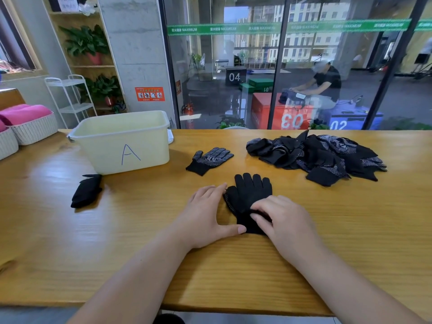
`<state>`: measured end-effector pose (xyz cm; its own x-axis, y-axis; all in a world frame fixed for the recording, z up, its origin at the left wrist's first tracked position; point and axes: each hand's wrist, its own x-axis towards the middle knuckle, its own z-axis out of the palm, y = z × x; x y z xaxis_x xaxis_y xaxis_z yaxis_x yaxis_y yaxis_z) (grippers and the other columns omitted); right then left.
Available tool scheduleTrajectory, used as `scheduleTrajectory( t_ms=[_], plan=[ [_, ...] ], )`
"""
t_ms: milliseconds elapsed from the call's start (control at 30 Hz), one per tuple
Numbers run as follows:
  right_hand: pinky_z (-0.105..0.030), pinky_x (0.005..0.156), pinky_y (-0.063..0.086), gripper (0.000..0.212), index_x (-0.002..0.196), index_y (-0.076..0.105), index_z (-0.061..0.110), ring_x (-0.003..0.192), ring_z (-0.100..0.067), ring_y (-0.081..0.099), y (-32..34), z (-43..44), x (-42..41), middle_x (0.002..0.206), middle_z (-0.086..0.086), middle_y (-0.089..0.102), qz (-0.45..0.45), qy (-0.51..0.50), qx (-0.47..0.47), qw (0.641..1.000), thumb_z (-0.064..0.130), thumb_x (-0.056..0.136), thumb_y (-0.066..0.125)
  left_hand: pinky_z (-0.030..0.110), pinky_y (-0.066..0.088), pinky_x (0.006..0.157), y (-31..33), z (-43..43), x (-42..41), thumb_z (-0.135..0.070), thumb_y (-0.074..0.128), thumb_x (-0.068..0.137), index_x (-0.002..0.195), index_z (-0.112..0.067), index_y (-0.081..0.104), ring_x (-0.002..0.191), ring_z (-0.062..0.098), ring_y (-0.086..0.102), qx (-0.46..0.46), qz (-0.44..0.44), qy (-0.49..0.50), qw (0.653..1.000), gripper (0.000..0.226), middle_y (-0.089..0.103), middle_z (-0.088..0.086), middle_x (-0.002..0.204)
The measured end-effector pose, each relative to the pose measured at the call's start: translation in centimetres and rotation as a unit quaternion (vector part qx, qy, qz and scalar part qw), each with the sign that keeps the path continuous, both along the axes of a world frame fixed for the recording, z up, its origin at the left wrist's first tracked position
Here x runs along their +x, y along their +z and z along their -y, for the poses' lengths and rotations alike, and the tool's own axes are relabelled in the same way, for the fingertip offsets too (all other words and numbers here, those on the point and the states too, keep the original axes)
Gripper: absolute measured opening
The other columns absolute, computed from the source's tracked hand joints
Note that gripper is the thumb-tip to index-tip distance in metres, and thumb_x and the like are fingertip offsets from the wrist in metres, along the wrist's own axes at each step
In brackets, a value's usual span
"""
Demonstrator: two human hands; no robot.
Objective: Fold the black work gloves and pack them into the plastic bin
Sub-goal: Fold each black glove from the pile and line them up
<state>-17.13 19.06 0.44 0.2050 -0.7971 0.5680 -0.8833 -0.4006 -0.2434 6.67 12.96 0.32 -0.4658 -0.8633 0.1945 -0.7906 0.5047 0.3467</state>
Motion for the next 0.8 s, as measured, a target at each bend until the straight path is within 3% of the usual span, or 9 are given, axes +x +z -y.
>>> scheduleTrajectory(
  t_ms=[100,200,467,667,800],
  plan=[
    [-0.028,0.070,0.052,0.006,0.099,0.072,0.033,0.083,-0.002,0.059,0.59,-0.28,-0.05,0.087,0.022,0.063,0.087,-0.012,-0.010,0.996,0.030,0.096,0.077,0.044,0.024,0.130,0.14,0.01,0.09,-0.099,0.056,0.073,0.170,-0.030,0.013,0.159,0.008,0.015,0.014,-0.017,0.001,1.000,0.126,0.035,-0.015,0.167],
    [-0.029,0.072,0.054,0.007,0.100,0.074,0.032,0.084,-0.002,0.062,0.64,-0.23,0.01,0.087,0.023,0.065,0.119,-0.005,-0.015,0.993,0.028,0.095,0.078,0.044,0.024,0.130,0.15,0.05,0.14,-0.097,0.059,0.072,0.170,-0.029,0.013,0.158,0.008,0.015,0.017,-0.020,0.000,1.000,0.128,0.036,-0.016,0.167],
    [-0.020,0.069,0.047,0.013,0.107,0.078,0.031,0.090,-0.002,0.055,0.06,-0.24,0.20,0.096,0.020,0.056,-0.018,0.038,0.011,0.999,0.035,0.095,0.077,0.042,0.022,0.131,0.21,-0.24,-0.31,-0.101,0.052,0.073,0.170,-0.028,0.010,0.159,0.011,0.015,-0.008,0.019,0.013,1.000,0.129,0.034,-0.013,0.168],
    [-0.017,0.069,0.038,0.013,0.104,0.079,0.027,0.084,-0.005,0.054,0.14,-0.30,-0.10,0.094,0.016,0.054,-0.038,0.052,-0.004,0.998,0.030,0.092,0.080,0.043,0.022,0.130,0.36,-0.63,-0.52,-0.100,0.048,0.077,0.170,-0.027,0.012,0.159,0.013,0.015,-0.030,0.036,0.013,0.999,0.123,0.034,-0.011,0.169],
    [-0.018,0.073,0.040,0.024,0.108,0.079,0.032,0.090,-0.001,0.052,0.01,-0.15,-0.59,0.097,0.021,0.054,-0.043,0.061,0.038,0.997,0.048,0.098,0.064,0.040,0.021,0.130,0.52,-0.83,-0.55,-0.098,0.049,0.078,0.169,-0.030,0.019,0.159,0.013,0.015,-0.049,0.029,0.006,0.998,0.116,0.034,-0.010,0.168]
  ],
)
